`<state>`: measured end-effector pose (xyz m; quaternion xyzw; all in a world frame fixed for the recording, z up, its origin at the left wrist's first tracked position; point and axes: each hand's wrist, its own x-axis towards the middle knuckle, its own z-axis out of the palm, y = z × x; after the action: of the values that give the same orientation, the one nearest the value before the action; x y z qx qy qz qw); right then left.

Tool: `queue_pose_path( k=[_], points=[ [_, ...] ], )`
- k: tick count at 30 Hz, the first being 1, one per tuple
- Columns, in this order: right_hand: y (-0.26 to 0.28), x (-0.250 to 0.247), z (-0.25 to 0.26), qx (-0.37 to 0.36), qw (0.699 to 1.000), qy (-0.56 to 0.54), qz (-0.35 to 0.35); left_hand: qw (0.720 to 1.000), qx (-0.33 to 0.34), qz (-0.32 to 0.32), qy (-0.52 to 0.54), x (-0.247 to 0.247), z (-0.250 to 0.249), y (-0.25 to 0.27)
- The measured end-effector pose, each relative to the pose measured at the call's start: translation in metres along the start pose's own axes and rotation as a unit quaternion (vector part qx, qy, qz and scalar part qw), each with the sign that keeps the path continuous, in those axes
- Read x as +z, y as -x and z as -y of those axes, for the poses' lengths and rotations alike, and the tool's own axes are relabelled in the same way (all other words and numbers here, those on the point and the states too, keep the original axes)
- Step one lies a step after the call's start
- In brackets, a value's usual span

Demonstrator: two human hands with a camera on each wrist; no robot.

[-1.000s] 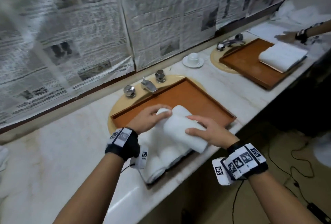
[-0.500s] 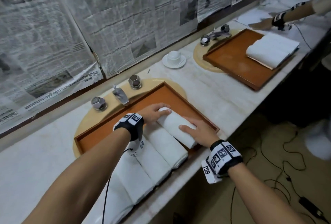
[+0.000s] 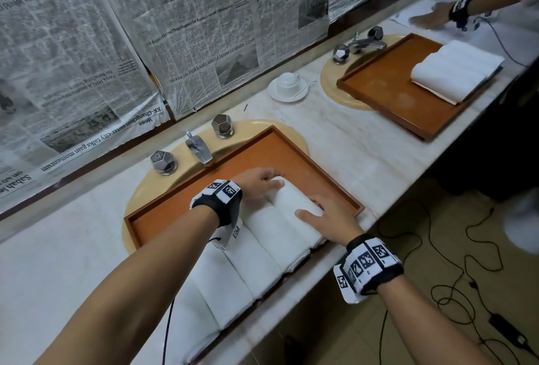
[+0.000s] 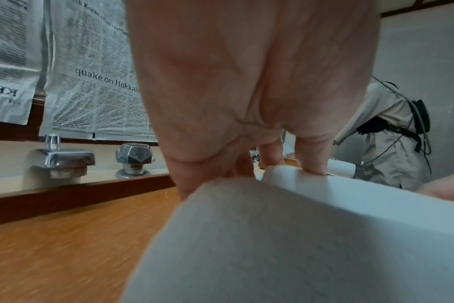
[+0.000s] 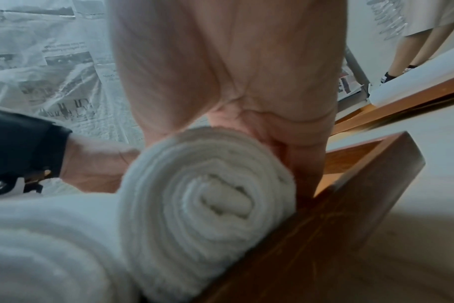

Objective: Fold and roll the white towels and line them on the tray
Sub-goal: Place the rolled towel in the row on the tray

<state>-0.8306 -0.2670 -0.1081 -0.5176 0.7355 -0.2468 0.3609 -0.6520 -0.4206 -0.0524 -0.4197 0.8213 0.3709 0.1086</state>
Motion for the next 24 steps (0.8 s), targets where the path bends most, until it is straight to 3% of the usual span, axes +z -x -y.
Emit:
queue_pose_path(
  k=[14, 24],
  points=[
    [0.016, 0.001, -0.002, -0.004, 1.0, -0.02, -0.021, 0.999, -0.023, -0.043, 0.021, -0.001, 0.011, 0.029],
    [0.031, -0.011, 0.026, -0.022, 0.997, 0.062, -0.037, 0.989, -0.032, -0.134, 0.056, 0.008, 0.03, 0.092]
  ],
)
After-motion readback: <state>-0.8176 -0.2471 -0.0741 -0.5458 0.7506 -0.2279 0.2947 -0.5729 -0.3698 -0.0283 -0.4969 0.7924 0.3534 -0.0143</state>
